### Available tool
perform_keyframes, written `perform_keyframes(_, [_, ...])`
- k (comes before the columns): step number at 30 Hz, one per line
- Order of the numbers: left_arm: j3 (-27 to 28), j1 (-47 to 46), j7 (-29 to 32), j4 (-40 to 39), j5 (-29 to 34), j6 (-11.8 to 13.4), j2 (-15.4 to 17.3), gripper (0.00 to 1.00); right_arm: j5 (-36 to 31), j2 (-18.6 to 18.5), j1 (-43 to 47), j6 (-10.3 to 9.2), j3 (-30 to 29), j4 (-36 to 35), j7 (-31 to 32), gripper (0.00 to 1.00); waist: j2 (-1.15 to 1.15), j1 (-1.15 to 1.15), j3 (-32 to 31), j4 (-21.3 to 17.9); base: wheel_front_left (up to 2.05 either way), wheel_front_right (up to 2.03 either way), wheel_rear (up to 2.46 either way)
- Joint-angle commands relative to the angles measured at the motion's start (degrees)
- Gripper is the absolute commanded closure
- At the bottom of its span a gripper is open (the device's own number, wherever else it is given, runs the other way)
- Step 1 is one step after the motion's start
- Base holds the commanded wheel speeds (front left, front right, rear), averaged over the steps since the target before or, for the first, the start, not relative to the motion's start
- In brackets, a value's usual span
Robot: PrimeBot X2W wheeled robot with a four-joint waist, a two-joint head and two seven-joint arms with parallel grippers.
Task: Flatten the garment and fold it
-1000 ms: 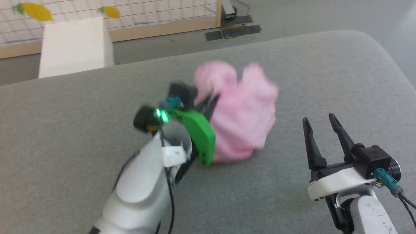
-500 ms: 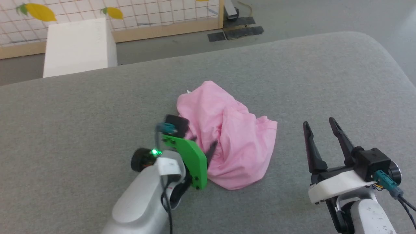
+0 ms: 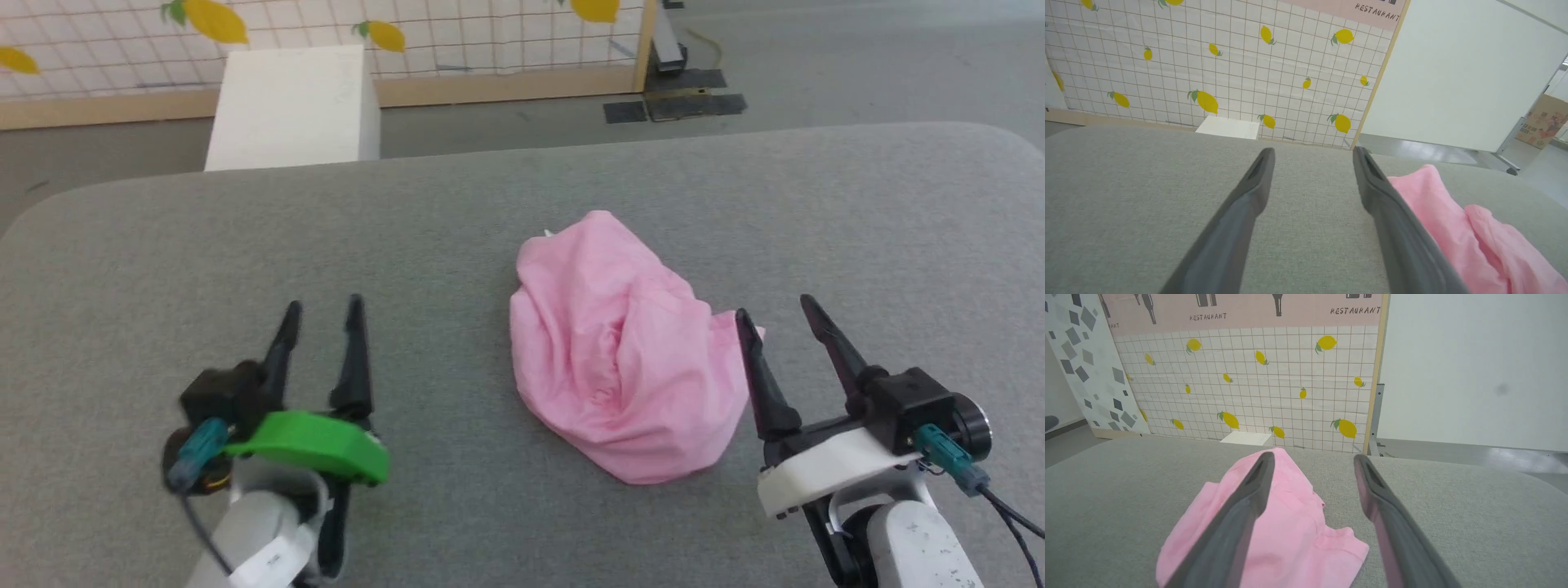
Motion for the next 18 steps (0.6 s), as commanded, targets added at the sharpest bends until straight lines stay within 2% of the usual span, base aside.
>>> perform_keyframes(1, [1.7,1.5,-0.4,-1.6,1.0,0.1,0.5,0.0,-0.2,0.0,-0.4,-0.1,0.2,-0.3,0.7,0.0,0.0,0.0,0.5,1.8,0.0,0.0,0.0])
perform_keyframes(3, [3.9,3.2,-0.5,-3.8,2.8,-0.2,0.7,0.0,0.0,0.0,-1.1,-0.1,0.6,-0.2,3.3,0.0,0.0,0.0,1.0,2.7,0.0,0.0,0.0])
perform_keyframes(4, [6.5,5.5,-0.5,-6.6,5.9,-0.3,0.2,0.0,0.8,0.0,-2.7,-0.1,0.5,1.2,10.5,0.0,0.0,0.0,2.0,4.0,0.0,0.0,0.0])
perform_keyframes(9, [9.6,6.8,-0.5,-9.3,9.8,-1.0,-2.0,0.0,0.3,0.0,-7.3,-0.1,1.5,4.5,25.8,0.0,0.0,0.0,3.7,5.6,0.0,0.0,0.0])
perform_keyframes(15, [11.9,5.7,-0.5,-9.1,12.0,-3.4,-4.2,0.0,-2.3,0.0,-14.8,-0.1,2.1,8.0,38.4,0.0,0.0,0.0,5.7,7.1,0.0,0.0,0.0])
perform_keyframes(18, [12.6,5.1,-0.5,-9.0,12.7,-4.3,-5.2,0.0,-3.1,0.0,-18.5,-0.1,1.7,10.5,42.2,0.0,0.0,0.0,6.7,7.6,0.0,0.0,0.0])
